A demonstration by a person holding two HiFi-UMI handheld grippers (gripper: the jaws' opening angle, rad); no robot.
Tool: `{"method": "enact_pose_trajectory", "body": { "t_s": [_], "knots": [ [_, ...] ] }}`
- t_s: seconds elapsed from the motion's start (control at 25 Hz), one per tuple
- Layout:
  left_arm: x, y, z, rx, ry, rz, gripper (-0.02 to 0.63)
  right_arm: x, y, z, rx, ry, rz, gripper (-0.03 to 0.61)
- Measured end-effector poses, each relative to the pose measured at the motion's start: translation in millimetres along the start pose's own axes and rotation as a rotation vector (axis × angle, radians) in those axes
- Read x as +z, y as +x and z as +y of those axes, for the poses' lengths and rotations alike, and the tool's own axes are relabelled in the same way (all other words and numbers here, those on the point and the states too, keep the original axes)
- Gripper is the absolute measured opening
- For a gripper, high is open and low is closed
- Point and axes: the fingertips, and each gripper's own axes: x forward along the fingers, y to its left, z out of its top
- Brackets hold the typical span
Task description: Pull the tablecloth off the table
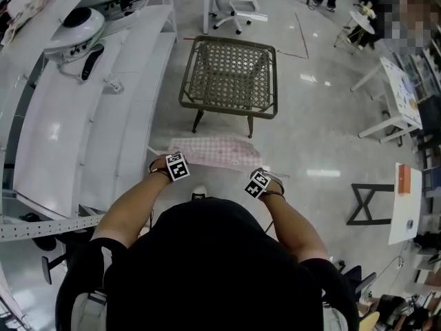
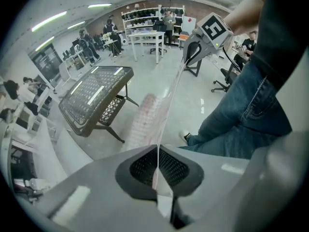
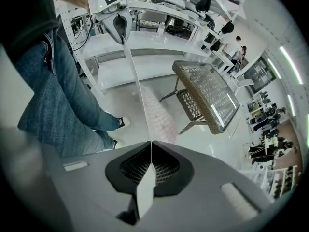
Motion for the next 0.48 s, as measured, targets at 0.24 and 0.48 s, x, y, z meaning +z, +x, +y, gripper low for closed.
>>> {"method": "enact_pose_trajectory", "body": {
  "t_s": [0.24, 0.48],
  "knots": [
    [-8.7, 2.2, -19.3, -0.008, -0.032, 0.012, 0.000, -7.1, 1.4, 19.9, 0.050, 0.018, 0.019, 0.027],
    [-22.2, 14.0, -48.9, -0.062, -0.070, 0.037, 0.000, -22.7, 2.9, 48.8, 0.106, 0.039, 0.024, 0.026]
  ]
}}
